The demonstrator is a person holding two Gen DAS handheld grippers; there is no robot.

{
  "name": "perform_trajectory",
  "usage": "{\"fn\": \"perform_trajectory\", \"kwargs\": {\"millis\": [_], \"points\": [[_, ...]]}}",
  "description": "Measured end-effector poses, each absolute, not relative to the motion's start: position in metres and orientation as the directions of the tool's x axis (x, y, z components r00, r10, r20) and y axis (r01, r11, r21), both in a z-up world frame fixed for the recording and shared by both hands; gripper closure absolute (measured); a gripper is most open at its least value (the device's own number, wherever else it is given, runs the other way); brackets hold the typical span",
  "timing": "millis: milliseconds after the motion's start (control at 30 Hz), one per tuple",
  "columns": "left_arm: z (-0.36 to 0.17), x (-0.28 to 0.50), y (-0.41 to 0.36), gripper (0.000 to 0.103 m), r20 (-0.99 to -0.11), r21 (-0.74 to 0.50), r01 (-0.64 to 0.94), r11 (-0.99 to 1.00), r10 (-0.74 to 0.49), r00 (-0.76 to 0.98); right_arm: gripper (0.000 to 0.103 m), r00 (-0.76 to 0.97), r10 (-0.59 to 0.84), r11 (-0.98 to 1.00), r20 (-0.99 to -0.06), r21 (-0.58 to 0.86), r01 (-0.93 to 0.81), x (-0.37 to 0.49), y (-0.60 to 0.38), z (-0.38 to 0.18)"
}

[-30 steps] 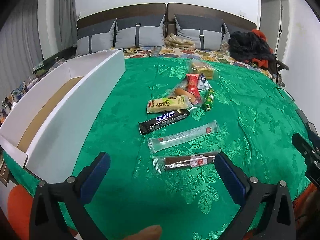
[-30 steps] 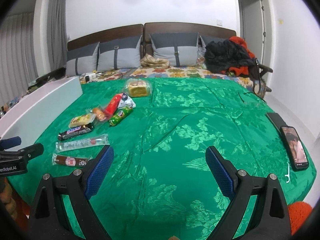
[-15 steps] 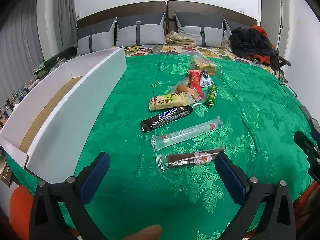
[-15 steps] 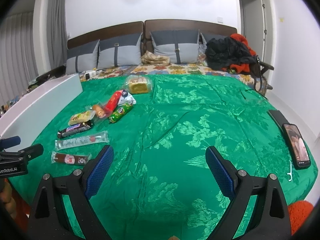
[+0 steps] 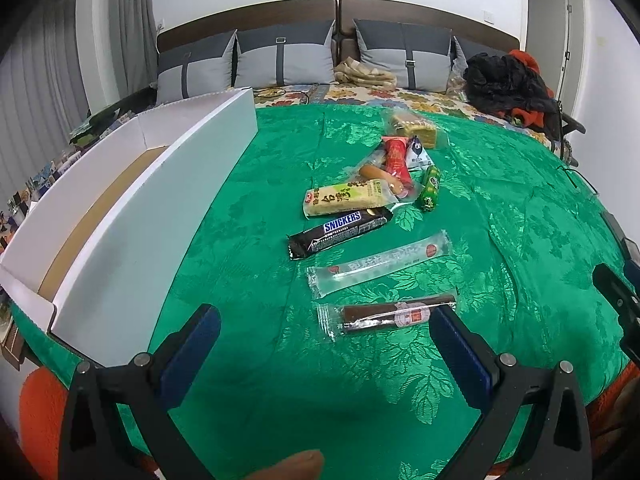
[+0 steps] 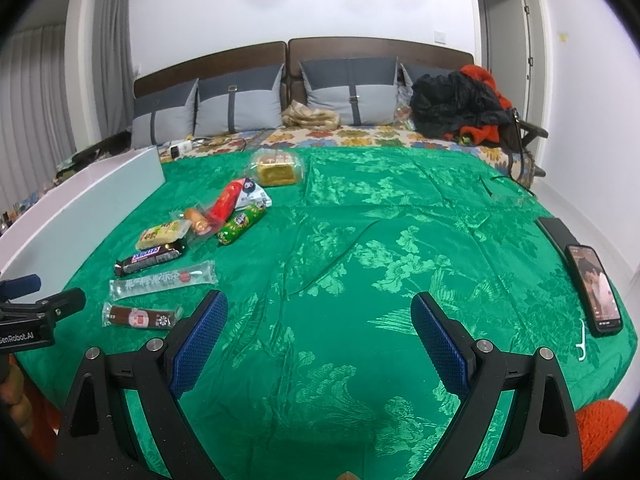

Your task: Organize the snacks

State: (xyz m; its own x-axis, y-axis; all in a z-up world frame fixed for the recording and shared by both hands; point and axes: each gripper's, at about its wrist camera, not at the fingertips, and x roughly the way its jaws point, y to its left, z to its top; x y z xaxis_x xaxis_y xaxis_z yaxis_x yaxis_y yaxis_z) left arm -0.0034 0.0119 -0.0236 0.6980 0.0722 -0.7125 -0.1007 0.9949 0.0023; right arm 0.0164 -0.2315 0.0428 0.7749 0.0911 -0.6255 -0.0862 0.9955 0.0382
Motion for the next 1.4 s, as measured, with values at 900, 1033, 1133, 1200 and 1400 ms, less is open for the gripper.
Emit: {"fn": "perform_trajectory", "kwargs": {"millis": [900,1033,1133,1200,1400], "points": [[-0.027,-0.0018,0.0165,0.0,-0.721,0.001,-0.112,0.994,0.078,0.688,0.008,0.772,0.093,0.996,-0.629,0.056,-0.074,0.0175,-0.2368,0.0402],[-0.0277,-0.0017,0.0165,0.0,-0.724,0.004,-0.113,0.994,0.08,0.685,0.008,0.772,0.092,0.996,-0.628,0.056,-0.074,0.0175,-0.2369,0.0401],[-0.0276,-0.0016,0.0166,0.0,-0.724,0.004,-0.114,0.993,0.082,0.685,0.008,0.772,0.093,0.996,-0.628,0.057,-0.073,0.0175,-0.237,0.0395],[-0.0276,-0.0014,0.0168,0.0,-0.724,0.004,-0.115,0.993,0.082,0.685,0.008,0.782,0.091,0.996,-0.617,0.05,-0.077,0.0174,-0.2369,0.0387],[-0.0294,-0.0002,0.0182,0.0,-0.732,0.0,-0.115,0.993,0.078,0.677,0.008,0.781,0.092,0.996,-0.618,0.052,-0.076,0.0175,-0.2371,0.0385]]}}
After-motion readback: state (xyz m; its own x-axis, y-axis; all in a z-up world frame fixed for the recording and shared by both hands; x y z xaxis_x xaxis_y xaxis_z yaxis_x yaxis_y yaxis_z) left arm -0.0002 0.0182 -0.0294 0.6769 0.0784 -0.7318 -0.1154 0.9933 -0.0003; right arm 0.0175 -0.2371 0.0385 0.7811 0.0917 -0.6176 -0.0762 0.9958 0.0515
